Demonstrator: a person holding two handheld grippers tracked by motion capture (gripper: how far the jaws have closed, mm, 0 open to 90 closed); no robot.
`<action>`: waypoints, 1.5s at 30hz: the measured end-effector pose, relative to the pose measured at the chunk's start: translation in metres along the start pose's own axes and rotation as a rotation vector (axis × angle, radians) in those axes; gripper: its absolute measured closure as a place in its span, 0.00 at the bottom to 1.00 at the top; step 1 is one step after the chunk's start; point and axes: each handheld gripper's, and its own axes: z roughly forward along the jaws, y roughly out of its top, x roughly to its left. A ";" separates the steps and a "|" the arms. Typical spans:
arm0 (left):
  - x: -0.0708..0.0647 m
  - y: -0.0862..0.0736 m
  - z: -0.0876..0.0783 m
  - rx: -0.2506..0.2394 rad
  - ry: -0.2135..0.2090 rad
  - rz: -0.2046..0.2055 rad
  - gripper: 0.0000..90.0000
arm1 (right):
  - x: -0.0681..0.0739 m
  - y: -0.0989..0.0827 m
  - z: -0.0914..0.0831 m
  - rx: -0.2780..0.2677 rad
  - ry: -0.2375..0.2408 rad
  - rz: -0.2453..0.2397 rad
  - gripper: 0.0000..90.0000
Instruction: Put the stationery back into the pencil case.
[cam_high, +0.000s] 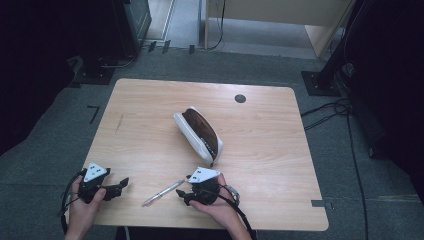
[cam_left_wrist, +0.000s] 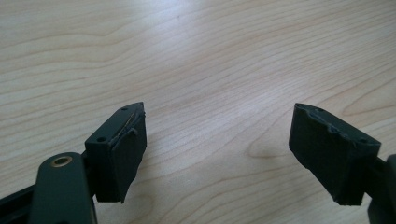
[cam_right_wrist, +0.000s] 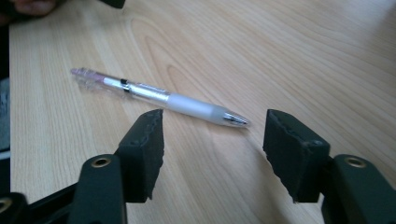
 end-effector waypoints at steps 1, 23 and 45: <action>0.001 -0.001 0.001 0.002 0.003 -0.007 0.23 | 0.001 0.001 0.002 0.003 0.010 -0.019 0.42; 0.000 -0.001 0.004 -0.012 0.033 -0.017 0.24 | 0.007 0.010 0.021 0.067 -0.003 -0.142 0.44; 0.000 -0.001 0.005 -0.015 0.040 -0.029 0.24 | 0.013 0.013 0.024 -0.022 -0.031 -0.197 0.32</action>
